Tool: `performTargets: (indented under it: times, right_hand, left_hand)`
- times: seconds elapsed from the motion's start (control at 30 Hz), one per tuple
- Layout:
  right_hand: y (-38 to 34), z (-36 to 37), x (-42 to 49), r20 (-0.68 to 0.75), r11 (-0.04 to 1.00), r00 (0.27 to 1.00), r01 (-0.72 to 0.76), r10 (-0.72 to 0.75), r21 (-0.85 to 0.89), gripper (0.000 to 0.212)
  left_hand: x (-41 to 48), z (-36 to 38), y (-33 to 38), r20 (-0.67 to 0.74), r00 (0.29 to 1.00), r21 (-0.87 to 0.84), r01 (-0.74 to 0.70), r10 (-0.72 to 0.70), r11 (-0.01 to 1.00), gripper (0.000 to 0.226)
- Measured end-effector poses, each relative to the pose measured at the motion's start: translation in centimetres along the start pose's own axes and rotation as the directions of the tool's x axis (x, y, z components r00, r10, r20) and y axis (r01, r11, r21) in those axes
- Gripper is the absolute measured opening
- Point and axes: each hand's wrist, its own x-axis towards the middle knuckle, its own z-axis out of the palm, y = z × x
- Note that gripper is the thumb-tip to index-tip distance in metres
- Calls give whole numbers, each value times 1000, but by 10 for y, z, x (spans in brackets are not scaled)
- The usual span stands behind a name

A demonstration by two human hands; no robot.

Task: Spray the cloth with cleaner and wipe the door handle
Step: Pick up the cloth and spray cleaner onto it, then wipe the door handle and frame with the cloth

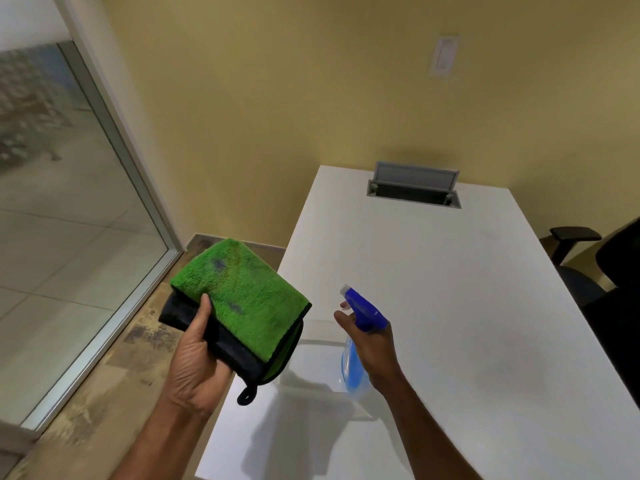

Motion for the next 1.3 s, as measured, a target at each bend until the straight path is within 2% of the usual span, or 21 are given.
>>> performTargets:
  times: [0.5,0.6,0.67,0.73,0.77,0.83,0.9,0.93,0.97,1.0,1.07,1.13,1.2,1.3]
  right_hand:
    - [19,-5,8,-21,998,999,-50,49,-25,18]
    - [19,-6,3,-52,996,997,-60,57,-68,33]
    - [21,-9,-2,-76,990,995,-69,60,-127,61]
    - [22,-12,-13,-137,981,989,-82,58,-177,85]
    - [20,-12,-22,-187,978,981,-86,49,-190,86]
    - [12,-5,-48,-359,981,933,-70,1,-181,72]
    - [-3,8,-80,-563,994,824,2,-61,-105,58]
    - [-13,19,-95,-616,996,783,48,-85,-77,59]
    - [-26,34,-108,-624,993,773,99,-117,-64,67]
    - [-39,51,-119,-592,987,790,151,-157,-60,75]
    - [-63,87,-135,-468,962,843,263,-265,-72,72]
    - [-87,125,-144,-300,906,855,402,-424,-133,40]
    - [-116,159,-149,-87,810,815,547,-572,-211,31]
    - [-167,212,-154,140,709,742,669,-656,-223,33]
  left_hand:
    - [11,-3,-7,-25,999,-1,-22,22,1000,37]
    - [6,0,0,-17,1000,-4,-21,21,1000,40]
    - [2,2,7,-9,1000,-19,-24,24,1000,43]
    - [-2,4,14,8,999,-25,-33,33,999,42]
    - [-4,4,19,11,999,-32,-36,37,999,41]
    - [-8,4,29,-1,999,-32,-48,48,998,38]
    - [-14,7,42,-4,998,-46,-58,58,997,38]
    - [-18,9,49,1,998,-53,-63,63,997,38]
    - [-23,11,56,1,998,-55,-70,70,996,38]
    - [-29,13,65,-2,997,-52,-76,76,996,37]
    - [-40,14,83,-10,996,-49,-91,91,995,36]
    - [-57,20,103,-6,991,-29,-135,135,990,36]
    - [-74,24,122,-10,986,-19,-168,168,986,37]
    - [-105,30,158,3,980,25,-197,197,980,48]
